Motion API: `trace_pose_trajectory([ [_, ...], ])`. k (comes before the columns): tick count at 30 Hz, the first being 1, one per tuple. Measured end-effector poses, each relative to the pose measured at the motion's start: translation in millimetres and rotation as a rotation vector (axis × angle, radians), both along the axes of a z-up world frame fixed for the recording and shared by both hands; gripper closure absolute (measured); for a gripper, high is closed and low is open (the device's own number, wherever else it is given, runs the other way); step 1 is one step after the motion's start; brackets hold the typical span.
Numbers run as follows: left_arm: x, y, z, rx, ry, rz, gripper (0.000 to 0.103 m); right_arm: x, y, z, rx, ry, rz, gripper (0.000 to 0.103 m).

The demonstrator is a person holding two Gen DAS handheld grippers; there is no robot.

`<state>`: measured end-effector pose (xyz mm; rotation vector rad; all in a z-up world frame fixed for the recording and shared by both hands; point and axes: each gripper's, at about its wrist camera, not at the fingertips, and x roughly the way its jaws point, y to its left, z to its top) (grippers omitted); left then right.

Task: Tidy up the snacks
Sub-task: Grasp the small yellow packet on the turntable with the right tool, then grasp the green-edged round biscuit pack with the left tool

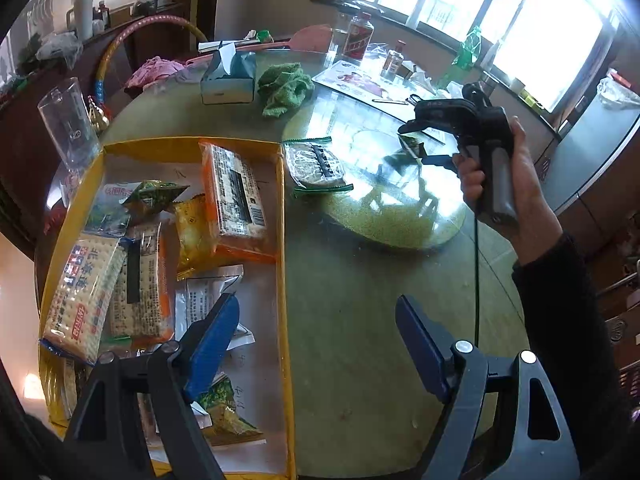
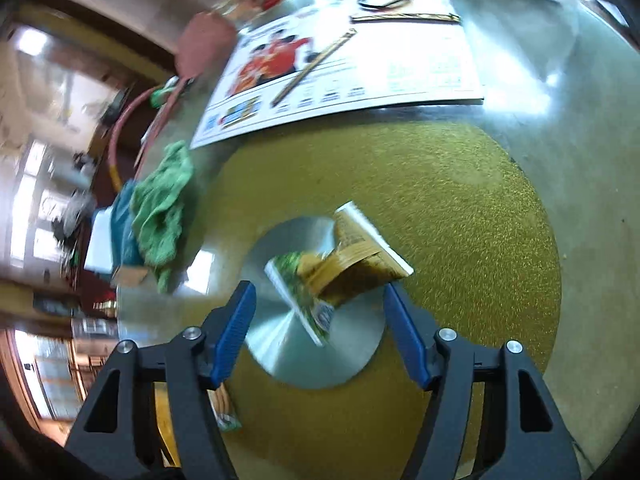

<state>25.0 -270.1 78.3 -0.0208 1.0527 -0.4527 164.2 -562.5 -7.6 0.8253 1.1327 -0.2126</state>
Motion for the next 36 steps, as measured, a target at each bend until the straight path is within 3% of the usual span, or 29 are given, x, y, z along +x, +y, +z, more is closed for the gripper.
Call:
trace_pose_trajectory([
  [4, 1.2, 1.5, -0.8, 0.006, -0.001, 0.0, 0.022, 12.1, -6.4, -0.5, -0.038, 0.022, -0.047, 0.038],
  [10, 8.0, -6.2, -0.4, 0.014, 0.009, 0.0, 0.022, 4.9, 12.4, 4.5, -0.207, 0.075, 0.065, 0.071],
  [16, 23.8, -35.5, 0.8, 0.036, 0.019, -0.061, 0.022, -47.2, 29.7, 7.6, -0.249, 0.042, 0.191, 0.073],
  [21, 68.9, -72.8, -4.0, 0.077, 0.072, -0.09, 0.023, -107.2, 52.1, 10.1, -0.233, 0.006, 0.308, 0.073],
  [24, 100.6, -93.9, -8.4, 0.122, 0.076, -0.074, 0.023, -142.9, 60.5, 12.4, -0.235, -0.017, 0.323, 0.073],
  [28, 151.3, -118.1, -29.2, 0.157, 0.147, -0.075, 0.023, -178.6, 60.1, 13.4, -0.212, -0.052, 0.307, 0.073],
  [32, 180.6, -135.8, -54.5, 0.221, 0.236, -0.062, 0.023, -195.3, 60.4, 14.1, -0.211, -0.078, 0.294, 0.073],
  [36, 204.2, -144.7, -69.3, 0.307, 0.236, -0.02, 0.023, -196.0, 59.3, 12.9, -0.202, -0.099, 0.282, 0.073],
])
